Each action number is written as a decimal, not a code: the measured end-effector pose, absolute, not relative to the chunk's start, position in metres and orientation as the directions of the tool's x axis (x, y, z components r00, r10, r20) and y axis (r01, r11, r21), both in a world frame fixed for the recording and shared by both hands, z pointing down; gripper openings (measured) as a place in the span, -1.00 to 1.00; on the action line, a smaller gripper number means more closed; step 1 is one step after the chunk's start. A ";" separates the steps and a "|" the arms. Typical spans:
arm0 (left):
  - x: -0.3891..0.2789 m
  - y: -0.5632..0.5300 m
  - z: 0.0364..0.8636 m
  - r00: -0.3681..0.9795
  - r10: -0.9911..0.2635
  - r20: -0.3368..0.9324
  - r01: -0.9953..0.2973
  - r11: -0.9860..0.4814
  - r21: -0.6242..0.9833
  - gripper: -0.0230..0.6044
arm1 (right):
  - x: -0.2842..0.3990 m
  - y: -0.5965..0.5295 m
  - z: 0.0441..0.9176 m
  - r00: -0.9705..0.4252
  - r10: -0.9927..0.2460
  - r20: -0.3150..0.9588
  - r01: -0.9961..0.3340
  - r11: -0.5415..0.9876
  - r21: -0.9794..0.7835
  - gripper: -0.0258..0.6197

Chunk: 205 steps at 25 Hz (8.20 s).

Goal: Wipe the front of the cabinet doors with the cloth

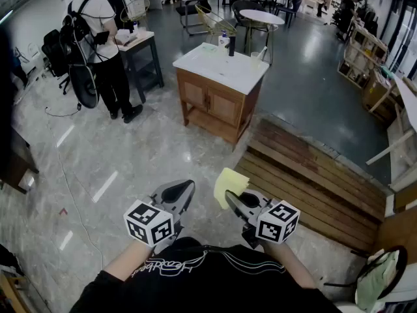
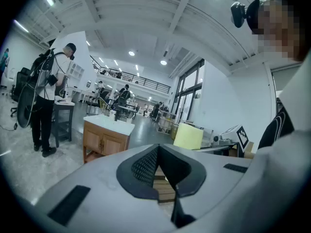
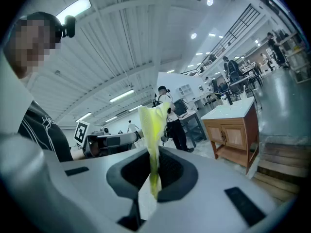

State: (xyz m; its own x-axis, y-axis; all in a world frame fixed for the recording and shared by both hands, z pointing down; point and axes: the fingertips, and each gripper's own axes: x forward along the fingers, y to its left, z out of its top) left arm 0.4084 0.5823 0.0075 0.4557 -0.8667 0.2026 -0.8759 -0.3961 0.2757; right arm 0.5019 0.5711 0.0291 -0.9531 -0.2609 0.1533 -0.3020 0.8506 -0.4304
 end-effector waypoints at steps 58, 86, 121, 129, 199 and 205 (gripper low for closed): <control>0.041 0.092 0.203 0.443 -0.777 0.447 -0.859 -0.224 0.461 -0.91 | 0.143 0.077 0.210 -0.886 -0.303 0.352 -0.462 0.649 -0.604 -0.79; -0.064 -0.096 0.371 0.568 -0.709 0.418 -0.790 -0.329 0.517 -0.91 | 0.044 -0.115 0.352 -0.748 -0.586 0.311 -0.656 0.584 -0.477 -0.79; -0.129 -0.137 0.392 0.599 -0.648 0.471 -0.789 -0.375 0.487 -0.91 | -0.040 -0.206 0.402 -0.594 -0.728 0.342 -0.803 0.564 -0.194 -0.79; -0.132 -0.129 0.401 0.589 -0.644 0.489 -0.796 -0.358 0.488 -0.91 | -0.031 -0.211 0.408 -0.559 -0.759 0.334 -0.829 0.524 -0.195 -0.79; -0.028 -0.083 0.455 0.656 -0.465 0.594 -0.753 -0.447 0.482 -0.91 | 0.161 -0.132 0.434 -0.305 -0.879 0.366 -0.919 0.171 -0.356 -0.79; -0.061 -0.085 0.459 0.613 -0.512 0.601 -0.790 -0.383 0.480 -0.91 | 0.101 -0.150 0.440 -0.434 -0.829 0.352 -0.889 0.329 -0.319 -0.79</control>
State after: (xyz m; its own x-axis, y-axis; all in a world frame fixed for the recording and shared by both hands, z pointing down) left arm -0.0613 -0.0846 0.4589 0.6133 -0.5122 0.6012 -0.7897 -0.3827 0.4795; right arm 0.1006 -0.1496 0.4396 -0.4335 -0.8294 0.3524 -0.8887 0.3288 -0.3195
